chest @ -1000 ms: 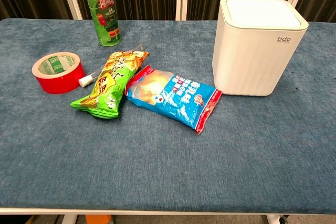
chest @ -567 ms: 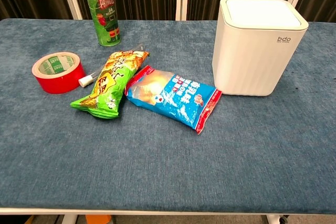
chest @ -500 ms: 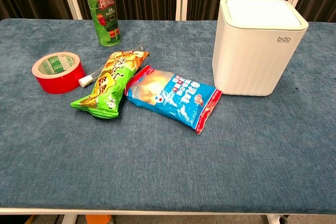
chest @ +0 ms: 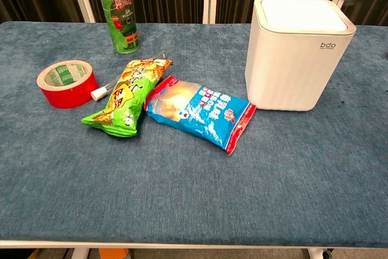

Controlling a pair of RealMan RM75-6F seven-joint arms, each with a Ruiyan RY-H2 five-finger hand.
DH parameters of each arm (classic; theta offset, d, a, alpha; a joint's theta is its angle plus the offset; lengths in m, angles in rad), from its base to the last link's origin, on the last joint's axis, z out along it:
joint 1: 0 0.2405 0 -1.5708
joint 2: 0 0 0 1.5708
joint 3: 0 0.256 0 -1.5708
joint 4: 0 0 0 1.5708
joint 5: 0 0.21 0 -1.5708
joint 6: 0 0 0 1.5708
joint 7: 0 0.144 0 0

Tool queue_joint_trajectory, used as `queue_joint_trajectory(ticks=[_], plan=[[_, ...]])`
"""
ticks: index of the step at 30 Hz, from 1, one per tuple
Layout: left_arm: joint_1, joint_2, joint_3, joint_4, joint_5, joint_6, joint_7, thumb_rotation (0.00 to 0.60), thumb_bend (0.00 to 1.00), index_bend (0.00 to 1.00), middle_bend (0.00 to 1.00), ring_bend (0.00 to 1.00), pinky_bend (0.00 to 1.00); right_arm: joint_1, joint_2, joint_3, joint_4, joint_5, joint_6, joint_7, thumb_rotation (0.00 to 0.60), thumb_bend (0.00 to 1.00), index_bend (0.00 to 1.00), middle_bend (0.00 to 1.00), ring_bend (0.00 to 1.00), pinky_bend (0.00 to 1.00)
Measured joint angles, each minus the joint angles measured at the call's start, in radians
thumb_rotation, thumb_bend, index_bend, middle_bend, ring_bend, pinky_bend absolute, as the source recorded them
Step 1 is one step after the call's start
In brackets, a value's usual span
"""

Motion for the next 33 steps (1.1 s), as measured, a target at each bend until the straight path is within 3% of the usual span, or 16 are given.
queue_joint_trajectory(ticks=[7,11,18,22,26,33], plan=[[0.006,-0.003,0.003,0.023,-0.006,0.001,-0.032,0.6,0.0,0.17,0.13,0.01,0.0,0.088,-0.062,0.028,0.004,0.083,-0.083,-0.081,0.6,0.28,0.16,0.14,0.0,0.0],[0.008,-0.007,0.004,0.033,-0.004,0.005,-0.044,0.6,0.0,0.16,0.13,0.01,0.0,0.108,-0.072,0.023,0.001,0.127,-0.122,-0.128,0.6,0.28,0.21,0.18,0.0,0.0],[0.012,-0.012,0.006,0.047,-0.004,0.007,-0.06,0.6,0.0,0.16,0.13,0.01,0.0,0.129,-0.078,-0.002,-0.03,0.21,-0.152,-0.223,0.6,0.28,0.25,0.17,0.0,0.0],[0.015,-0.012,0.005,0.05,-0.002,0.016,-0.064,0.6,0.0,0.16,0.13,0.01,0.0,0.115,-0.076,0.002,-0.04,0.196,-0.088,-0.219,0.6,0.29,0.21,0.12,0.0,0.0],[0.016,-0.013,0.004,0.051,0.003,0.022,-0.067,0.6,0.0,0.17,0.13,0.01,0.0,0.076,-0.065,0.005,-0.053,0.157,0.025,-0.202,0.6,0.3,0.11,0.07,0.0,0.0],[0.014,-0.014,0.003,0.049,0.012,0.027,-0.066,0.6,0.0,0.17,0.13,0.01,0.0,-0.076,-0.011,-0.038,-0.069,0.067,0.258,-0.137,0.6,0.31,0.08,0.05,0.0,0.0]])
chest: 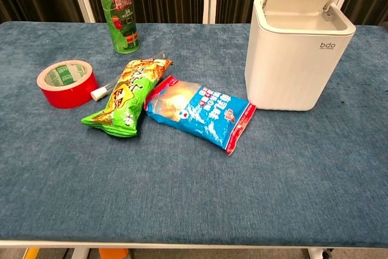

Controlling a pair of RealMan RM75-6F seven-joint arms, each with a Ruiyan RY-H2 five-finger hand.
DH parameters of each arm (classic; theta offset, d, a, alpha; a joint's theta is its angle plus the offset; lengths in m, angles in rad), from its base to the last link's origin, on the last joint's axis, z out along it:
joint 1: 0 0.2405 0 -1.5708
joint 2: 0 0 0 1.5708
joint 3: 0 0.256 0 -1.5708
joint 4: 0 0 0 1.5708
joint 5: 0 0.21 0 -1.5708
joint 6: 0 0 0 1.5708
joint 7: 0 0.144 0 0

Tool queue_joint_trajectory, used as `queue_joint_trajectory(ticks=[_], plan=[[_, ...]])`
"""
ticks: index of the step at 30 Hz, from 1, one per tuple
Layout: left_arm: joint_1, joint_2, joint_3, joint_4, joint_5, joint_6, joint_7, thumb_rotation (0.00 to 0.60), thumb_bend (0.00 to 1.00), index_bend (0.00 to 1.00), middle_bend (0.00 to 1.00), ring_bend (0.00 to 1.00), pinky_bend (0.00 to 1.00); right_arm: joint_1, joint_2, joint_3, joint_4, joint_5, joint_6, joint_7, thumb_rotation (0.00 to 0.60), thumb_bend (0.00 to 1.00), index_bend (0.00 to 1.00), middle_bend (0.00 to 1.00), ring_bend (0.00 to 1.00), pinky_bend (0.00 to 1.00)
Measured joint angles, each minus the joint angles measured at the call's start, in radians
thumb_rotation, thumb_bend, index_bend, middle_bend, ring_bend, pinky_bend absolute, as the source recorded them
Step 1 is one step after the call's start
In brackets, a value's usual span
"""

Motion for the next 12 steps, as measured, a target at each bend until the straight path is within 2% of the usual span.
queue_joint_trajectory(ticks=[5,12], plan=[[-0.002,0.001,0.0,-0.004,0.006,0.002,0.002,0.6,0.0,0.16,0.13,0.01,0.0,-0.139,0.011,-0.072,0.035,-0.058,0.154,0.068,0.6,0.32,0.08,0.05,0.0,0.0],[-0.004,0.001,0.0,-0.013,0.014,0.006,0.011,0.6,0.0,0.17,0.13,0.01,0.0,-0.315,-0.021,-0.17,0.151,-0.148,0.345,0.191,0.6,0.33,0.08,0.05,0.0,0.0]])
